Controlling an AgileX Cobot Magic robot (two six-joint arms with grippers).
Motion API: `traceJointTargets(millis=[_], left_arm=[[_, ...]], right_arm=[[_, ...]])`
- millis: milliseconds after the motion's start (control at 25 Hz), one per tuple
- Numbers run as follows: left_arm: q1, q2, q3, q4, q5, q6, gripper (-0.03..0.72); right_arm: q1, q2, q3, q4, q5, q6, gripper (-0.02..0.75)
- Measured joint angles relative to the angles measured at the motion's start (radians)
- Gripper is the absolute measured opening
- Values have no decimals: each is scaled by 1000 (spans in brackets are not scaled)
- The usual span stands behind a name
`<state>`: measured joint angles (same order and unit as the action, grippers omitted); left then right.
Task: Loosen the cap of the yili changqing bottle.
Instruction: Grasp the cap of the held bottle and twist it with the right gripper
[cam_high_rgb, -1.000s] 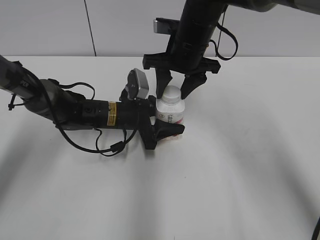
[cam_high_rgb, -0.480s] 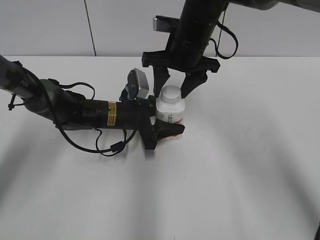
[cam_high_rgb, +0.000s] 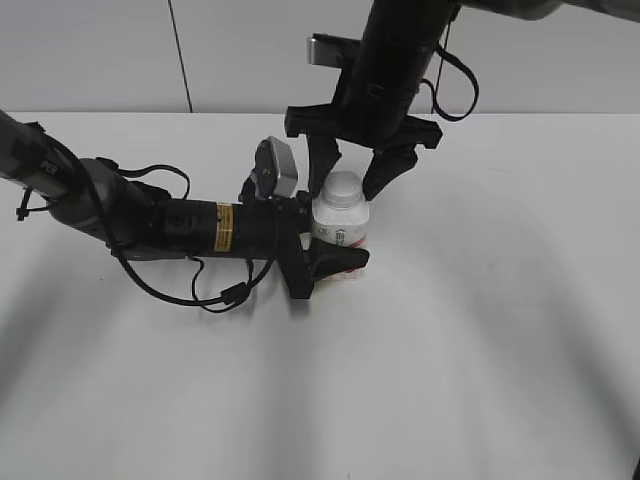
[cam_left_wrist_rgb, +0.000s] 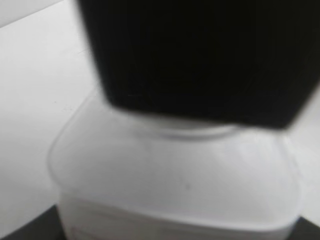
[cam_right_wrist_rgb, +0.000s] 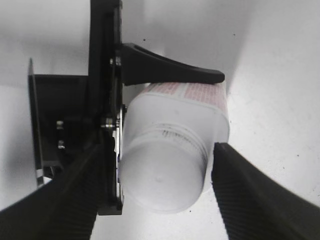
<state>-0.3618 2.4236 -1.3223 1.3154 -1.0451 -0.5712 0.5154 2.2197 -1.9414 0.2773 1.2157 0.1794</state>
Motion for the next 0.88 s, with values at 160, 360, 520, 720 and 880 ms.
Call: traceJointTargets(millis=[160,360,520,720,880], left_arm=[[0,0,0,0,0,0,426],[0,0,0,0,0,0,426],[0,0,0,0,0,0,426],[0,0,0,0,0,0,426],[0,0,0,-1,0,0,426]], right_arm=[[0,0,13,16,1,0,529],[0,-3,14,18,1,0,529],[0,-20,14,19,1,0,529],[0,-26,14,14,1,0,529],[0,-26,14,14,1,0,529]])
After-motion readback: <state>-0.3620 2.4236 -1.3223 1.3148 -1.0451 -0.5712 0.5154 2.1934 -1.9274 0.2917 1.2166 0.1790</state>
